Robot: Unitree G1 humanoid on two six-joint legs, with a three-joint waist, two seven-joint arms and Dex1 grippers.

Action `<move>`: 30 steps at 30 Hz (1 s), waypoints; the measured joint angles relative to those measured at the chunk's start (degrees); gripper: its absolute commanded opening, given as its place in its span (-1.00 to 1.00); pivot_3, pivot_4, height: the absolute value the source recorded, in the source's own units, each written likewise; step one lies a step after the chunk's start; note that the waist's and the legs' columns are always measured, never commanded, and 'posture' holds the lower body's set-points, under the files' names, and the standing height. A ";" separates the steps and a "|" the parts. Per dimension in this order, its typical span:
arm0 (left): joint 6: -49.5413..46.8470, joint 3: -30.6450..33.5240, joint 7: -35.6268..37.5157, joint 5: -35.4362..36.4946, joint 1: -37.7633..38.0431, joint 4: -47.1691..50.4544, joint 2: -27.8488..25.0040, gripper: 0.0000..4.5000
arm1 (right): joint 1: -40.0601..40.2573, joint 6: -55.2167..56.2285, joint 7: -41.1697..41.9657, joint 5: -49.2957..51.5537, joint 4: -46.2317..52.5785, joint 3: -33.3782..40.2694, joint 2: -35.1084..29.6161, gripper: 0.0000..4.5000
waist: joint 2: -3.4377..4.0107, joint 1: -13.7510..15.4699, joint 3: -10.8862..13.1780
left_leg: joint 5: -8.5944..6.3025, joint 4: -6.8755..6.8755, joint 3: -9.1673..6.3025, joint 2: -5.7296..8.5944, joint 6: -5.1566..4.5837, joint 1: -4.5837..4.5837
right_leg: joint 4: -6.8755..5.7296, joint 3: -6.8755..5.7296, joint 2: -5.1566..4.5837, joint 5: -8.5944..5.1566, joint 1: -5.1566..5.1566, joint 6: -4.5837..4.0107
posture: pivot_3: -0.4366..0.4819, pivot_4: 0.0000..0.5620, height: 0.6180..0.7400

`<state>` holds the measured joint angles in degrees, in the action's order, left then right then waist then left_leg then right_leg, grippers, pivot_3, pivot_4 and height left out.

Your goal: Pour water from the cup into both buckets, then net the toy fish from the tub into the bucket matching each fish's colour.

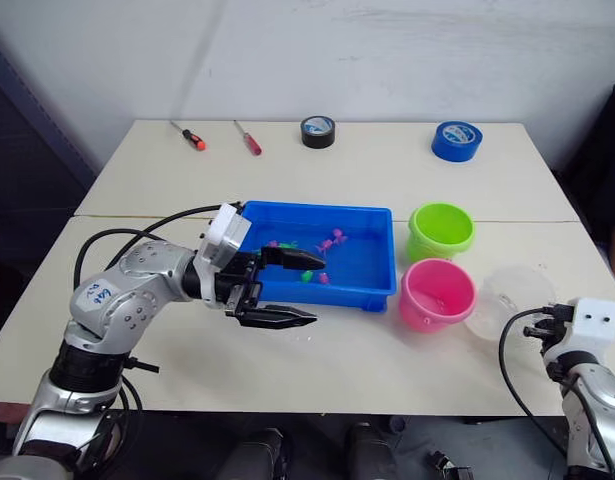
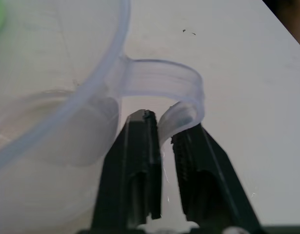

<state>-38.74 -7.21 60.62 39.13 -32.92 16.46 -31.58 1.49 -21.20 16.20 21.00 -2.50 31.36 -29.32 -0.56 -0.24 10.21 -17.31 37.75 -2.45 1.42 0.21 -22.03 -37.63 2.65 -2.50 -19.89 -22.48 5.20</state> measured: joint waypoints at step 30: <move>0.41 -0.08 1.55 -0.45 -0.65 -1.61 0.47 1.00 | 6.08 1.57 2.09 -18.45 21.04 -6.92 -16.38 -0.97 | 0.14 0.01 0.05 | 0.02 0.02 0.02 0.00 0.02 -0.01 | 0.00 0.04 0.06 0.00 -0.02 0.00 | -0.05 -0.47 0.94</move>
<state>-38.33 -7.28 62.18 38.68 -33.57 14.85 -31.11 7.57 -19.62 18.29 2.55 18.54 24.44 -45.70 -0.43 -0.22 10.26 -17.29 37.77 -2.44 1.42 0.23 -22.04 -37.63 2.69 -2.44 -19.89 -22.50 5.20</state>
